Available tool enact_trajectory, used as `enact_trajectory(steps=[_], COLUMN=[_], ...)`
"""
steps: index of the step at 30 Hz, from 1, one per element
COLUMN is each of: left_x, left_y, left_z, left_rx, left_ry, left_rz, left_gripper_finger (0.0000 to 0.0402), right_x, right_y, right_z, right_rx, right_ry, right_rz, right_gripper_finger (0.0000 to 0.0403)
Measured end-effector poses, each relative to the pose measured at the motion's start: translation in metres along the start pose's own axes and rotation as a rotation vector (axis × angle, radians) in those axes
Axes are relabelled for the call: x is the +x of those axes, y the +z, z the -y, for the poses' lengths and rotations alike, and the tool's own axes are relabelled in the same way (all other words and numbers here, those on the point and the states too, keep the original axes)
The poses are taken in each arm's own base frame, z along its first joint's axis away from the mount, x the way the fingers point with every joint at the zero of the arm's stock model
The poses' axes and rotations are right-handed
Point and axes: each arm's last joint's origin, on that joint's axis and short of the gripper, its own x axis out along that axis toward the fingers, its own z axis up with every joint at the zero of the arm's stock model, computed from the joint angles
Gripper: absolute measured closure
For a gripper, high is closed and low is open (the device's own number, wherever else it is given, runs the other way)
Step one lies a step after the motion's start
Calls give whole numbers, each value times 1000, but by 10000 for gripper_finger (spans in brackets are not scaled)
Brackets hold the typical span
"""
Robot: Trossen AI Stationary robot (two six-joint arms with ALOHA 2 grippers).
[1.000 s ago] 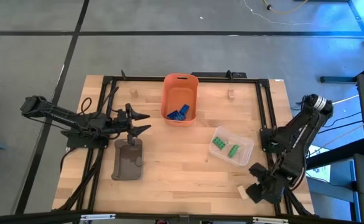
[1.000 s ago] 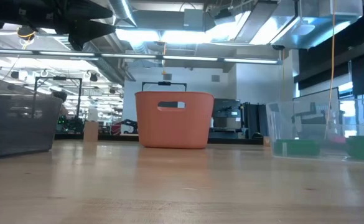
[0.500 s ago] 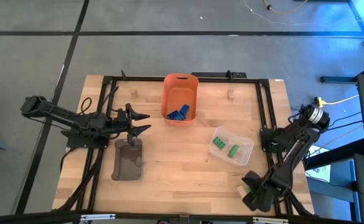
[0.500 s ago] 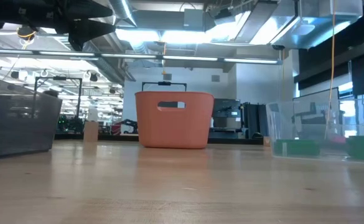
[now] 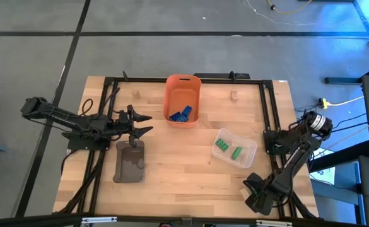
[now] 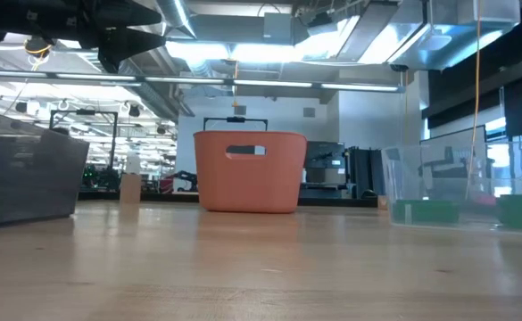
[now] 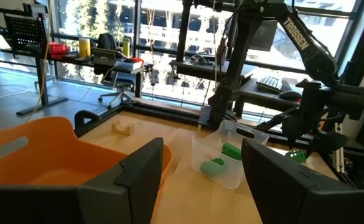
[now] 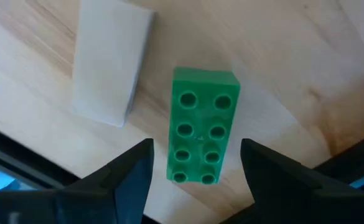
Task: Sort & place blocks by color
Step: Put the green game piece into the transparent bin
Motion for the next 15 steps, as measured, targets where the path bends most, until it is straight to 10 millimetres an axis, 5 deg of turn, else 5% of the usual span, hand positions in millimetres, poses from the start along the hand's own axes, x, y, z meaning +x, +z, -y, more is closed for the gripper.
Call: enact_trajectory(steps=[15], left_x=[0], left_y=[0], left_z=[0], left_rx=[0], left_ry=[0], left_rz=[0], left_gripper_finger=[192], right_x=[15], right_y=[1], right_z=[-1], right_rx=[8], right_ry=[-64], right_rz=[-10], right_gripper_finger=[162])
